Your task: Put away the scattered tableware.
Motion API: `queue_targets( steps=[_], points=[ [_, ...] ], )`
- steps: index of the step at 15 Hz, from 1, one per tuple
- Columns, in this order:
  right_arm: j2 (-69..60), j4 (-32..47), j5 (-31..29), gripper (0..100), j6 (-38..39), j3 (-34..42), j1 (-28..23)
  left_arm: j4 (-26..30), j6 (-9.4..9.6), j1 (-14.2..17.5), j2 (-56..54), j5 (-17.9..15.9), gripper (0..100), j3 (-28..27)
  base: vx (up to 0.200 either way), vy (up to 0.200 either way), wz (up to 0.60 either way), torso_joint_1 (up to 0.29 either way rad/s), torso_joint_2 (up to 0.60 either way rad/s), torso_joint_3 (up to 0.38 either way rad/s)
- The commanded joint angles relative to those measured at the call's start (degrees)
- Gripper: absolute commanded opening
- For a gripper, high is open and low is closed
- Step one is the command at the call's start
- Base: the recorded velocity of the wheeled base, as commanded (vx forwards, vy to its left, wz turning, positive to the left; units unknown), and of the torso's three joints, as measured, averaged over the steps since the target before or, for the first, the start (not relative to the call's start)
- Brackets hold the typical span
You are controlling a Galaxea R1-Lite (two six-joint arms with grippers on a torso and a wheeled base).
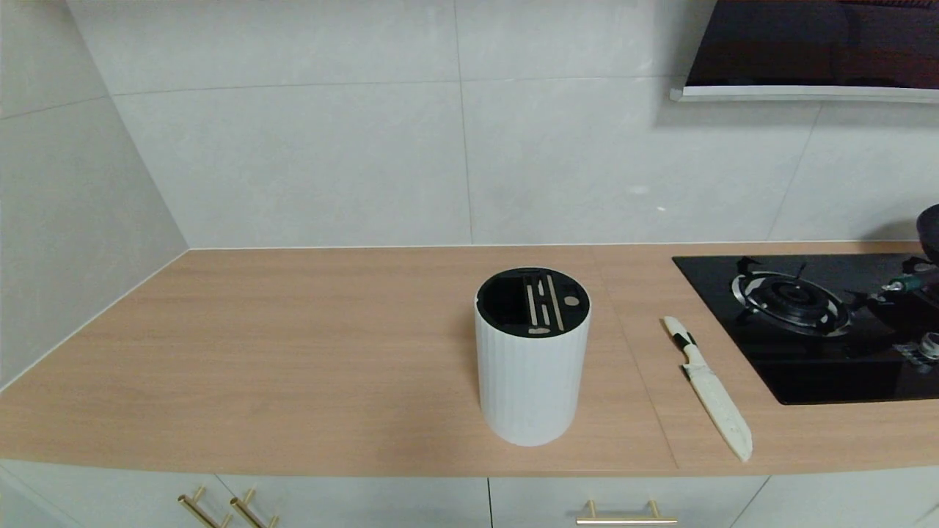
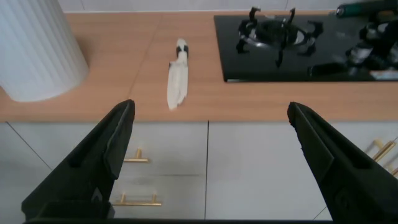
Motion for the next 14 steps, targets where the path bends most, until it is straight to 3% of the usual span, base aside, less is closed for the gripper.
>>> queue_targets(
  steps=[1,9,14],
  points=[
    [0.07,0.04,0.03,100,-0.01,0.01,-0.01,0.02,-0.02,0.02,0.02,0.01,100,0.02,0.000,0.000,0.00,0.276,-0.60,-0.325],
    [0.07,-0.04,-0.06,100,-0.01,0.01,-0.01,0.02,-0.02,0.02,0.02,0.01,100,0.02,0.000,0.000,0.00,0.201,-0.41,-0.218],
    [0.07,0.04,-0.06,100,-0.10,0.01,-0.01,0.02,-0.02,0.02,0.02,0.01,100,0.02,0.000,0.000,0.00,0.026,-0.05,-0.026]
  ],
)
